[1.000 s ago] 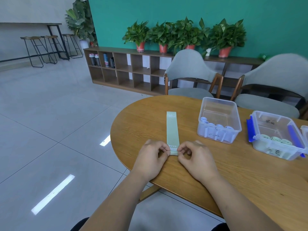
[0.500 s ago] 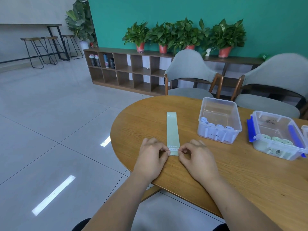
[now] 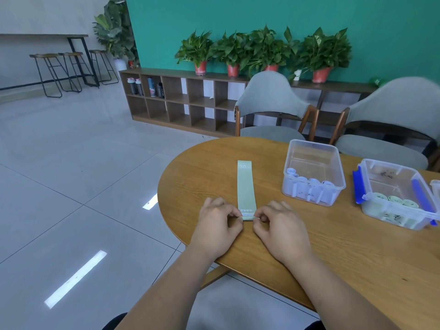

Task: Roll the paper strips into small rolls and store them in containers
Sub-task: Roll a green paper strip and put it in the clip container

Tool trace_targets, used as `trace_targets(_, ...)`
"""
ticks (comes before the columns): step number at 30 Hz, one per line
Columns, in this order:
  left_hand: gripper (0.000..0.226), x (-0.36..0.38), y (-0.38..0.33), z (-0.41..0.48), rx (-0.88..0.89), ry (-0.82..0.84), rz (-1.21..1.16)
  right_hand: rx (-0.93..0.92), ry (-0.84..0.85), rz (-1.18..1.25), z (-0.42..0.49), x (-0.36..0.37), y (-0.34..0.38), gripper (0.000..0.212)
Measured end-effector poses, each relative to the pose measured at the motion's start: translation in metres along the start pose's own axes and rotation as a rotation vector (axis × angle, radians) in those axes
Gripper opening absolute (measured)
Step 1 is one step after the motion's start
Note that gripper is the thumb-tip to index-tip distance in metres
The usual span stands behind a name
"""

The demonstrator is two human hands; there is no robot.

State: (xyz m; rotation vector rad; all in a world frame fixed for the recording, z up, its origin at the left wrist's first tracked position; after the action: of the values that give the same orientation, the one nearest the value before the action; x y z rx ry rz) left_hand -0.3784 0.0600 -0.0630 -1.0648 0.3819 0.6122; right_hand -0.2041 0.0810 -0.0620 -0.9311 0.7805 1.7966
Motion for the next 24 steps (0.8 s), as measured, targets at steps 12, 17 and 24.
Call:
trace_targets(12,0.01,0.0002,0.0029,0.0024,-0.04,0.008,-0.028,0.045,0.07,0.131,0.0033,0.0055,-0.0075,0.003)
trace_targets(17,0.012,-0.0013,0.0026,0.0027,-0.031,0.003,-0.047,0.052,0.065,0.191,0.004,0.0054,-0.0099,0.008)
trace_targets(24,0.009,-0.0009,-0.0001,0.0016,-0.006,-0.015,0.016,0.041,0.046,0.132,0.0032,0.0057,-0.0086,0.005)
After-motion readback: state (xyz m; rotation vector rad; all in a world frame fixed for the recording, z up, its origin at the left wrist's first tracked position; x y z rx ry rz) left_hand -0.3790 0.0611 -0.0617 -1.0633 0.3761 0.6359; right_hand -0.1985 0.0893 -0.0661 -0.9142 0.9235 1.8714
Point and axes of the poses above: each hand's wrist, its own z-axis towards the middle knuckle, its own x-axis out of the palm, y = z × x, the point moved 8 cm from there along z, towards the middle knuckle, and after that the axes turned 14 degrees about -z, right-handed, at the moved point
